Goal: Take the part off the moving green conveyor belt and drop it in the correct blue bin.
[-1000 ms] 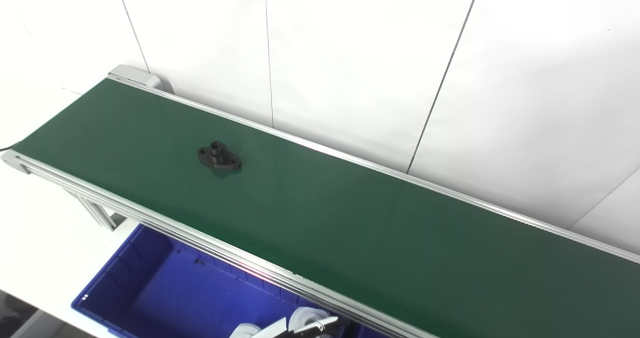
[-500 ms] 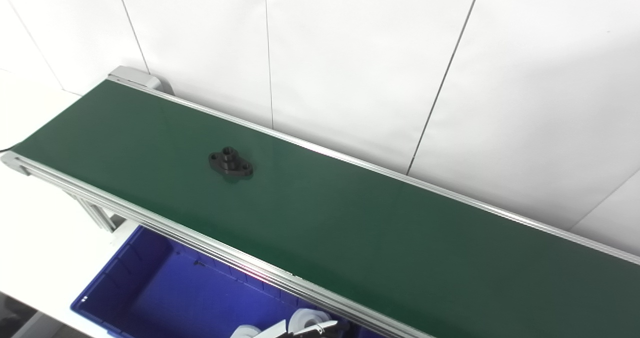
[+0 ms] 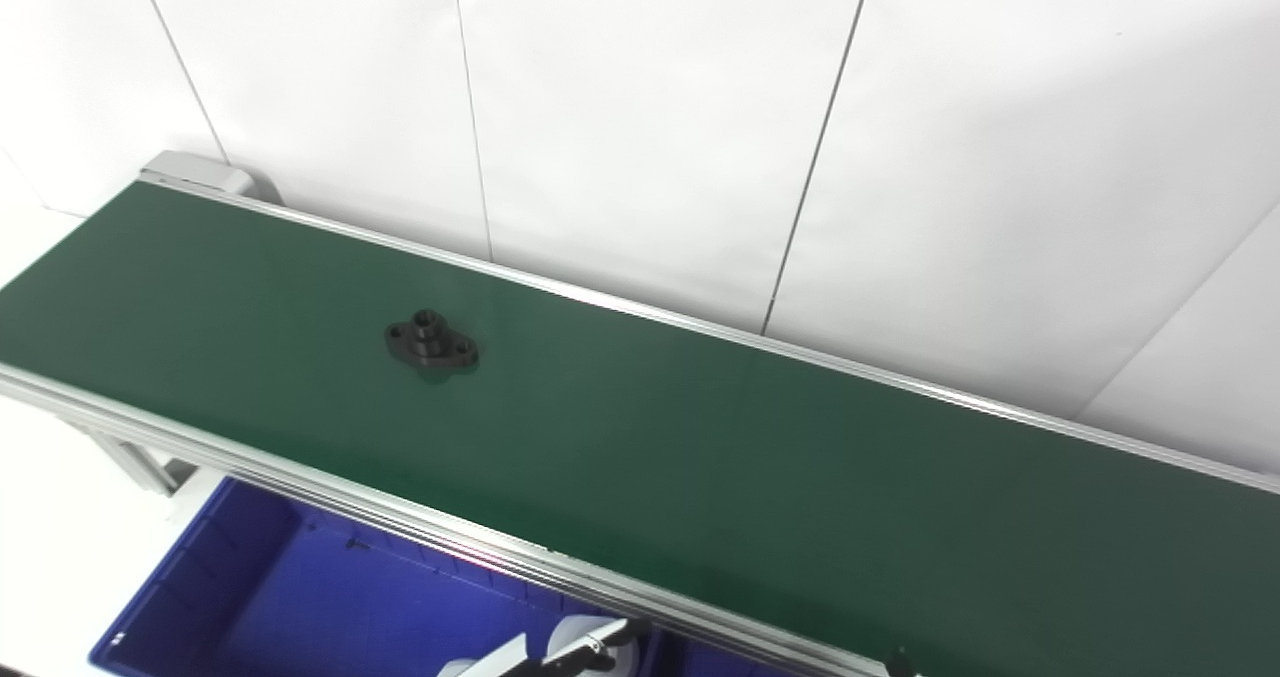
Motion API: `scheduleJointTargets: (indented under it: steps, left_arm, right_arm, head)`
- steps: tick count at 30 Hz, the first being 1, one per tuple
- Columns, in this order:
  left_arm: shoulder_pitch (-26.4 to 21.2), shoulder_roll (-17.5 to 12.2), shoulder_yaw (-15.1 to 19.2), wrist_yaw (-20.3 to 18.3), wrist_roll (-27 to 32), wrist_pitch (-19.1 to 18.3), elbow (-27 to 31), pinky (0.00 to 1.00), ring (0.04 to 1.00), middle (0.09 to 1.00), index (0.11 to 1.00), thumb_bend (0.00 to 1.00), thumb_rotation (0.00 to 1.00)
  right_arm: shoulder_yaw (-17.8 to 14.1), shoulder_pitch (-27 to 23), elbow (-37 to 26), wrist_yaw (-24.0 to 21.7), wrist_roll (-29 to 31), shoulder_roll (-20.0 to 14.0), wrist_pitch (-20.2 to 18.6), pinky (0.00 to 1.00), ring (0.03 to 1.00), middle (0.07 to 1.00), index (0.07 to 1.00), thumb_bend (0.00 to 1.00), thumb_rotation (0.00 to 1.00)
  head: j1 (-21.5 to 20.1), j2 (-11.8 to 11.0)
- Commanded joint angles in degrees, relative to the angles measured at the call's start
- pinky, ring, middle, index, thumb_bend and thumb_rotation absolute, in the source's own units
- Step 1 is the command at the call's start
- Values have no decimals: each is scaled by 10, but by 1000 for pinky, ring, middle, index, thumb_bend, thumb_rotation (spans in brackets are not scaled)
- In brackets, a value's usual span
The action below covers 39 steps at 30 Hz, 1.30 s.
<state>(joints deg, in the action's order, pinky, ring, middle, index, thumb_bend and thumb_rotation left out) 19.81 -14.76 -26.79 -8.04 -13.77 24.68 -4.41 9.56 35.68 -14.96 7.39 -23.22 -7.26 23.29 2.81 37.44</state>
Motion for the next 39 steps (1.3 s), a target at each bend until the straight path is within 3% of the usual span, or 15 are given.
scheduleJointTargets:
  steps: [1,9,15,23,30,39]
  left_arm:
    - [4,0,6,-5,8,17,23,931,1000,1000,994,916,408]
    - [1,-3,17,-22,21,19,27,934,1000,1000,1000,918,404]
    - [3,-7,28,-34,35,19,38,950,1000,1000,1000,930,408]
    - [12,-32,50,-63,70,12,57,998,1000,1000,1000,913,423]
    - [13,-49,68,-85,93,17,62,1000,1000,1000,1000,898,442]
    - [10,-64,81,-115,130,20,56,984,1000,1000,1000,897,418]
  right_arm:
    - [-10,3,-34,11,3,7,22,776,900,952,1000,865,535]
    - [-35,-38,-78,0,6,26,-7,765,882,940,969,933,538]
    - [-38,-73,-105,-23,11,30,-36,807,886,933,968,883,548]
    - [-34,-137,-150,-56,-16,62,-121,801,898,918,953,841,534]
    - [-22,-200,-155,-83,-59,82,-185,806,858,880,931,802,497]
    - [-12,-254,-123,-83,-101,102,-227,738,818,856,915,818,498]
  head:
    - [-12,6]
    - [-47,28]
    - [-87,56]
    - [-142,92]
    - [-172,104]
    - [-182,105]
